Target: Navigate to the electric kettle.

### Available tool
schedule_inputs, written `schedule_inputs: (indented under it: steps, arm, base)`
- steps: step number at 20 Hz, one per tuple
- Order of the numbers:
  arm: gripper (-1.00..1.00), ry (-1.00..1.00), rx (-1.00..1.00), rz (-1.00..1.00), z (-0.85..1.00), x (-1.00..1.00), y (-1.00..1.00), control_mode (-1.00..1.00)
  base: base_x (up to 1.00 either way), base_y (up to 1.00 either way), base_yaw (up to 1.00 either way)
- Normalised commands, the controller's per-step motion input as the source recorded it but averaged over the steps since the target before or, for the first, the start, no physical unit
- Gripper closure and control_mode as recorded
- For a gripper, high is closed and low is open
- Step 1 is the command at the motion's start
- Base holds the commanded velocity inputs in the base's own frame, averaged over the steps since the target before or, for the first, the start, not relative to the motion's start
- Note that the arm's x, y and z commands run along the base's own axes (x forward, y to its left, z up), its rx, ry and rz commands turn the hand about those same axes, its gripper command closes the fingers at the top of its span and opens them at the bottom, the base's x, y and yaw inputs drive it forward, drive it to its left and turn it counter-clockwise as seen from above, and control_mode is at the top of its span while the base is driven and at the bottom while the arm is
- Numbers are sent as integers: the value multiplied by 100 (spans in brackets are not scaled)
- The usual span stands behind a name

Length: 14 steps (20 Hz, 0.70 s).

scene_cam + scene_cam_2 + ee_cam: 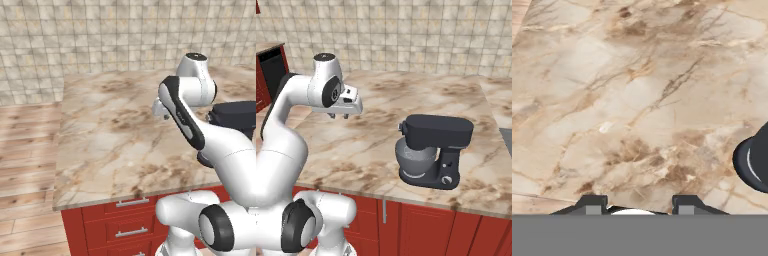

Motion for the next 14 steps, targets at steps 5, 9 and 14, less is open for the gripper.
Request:
schedule_inputs:
  steps: [5,9,14]
  arm:
    - [-100,-20,-7,0,1,-52,9,-100]
    - [-100,-31,-1,-3,4,-94,0,-100]
    - [-100,-18,-3,-1,4,-70,1,-100]
  base:
    - [0,0,0]
    - [0,0,0]
    - [0,0,0]
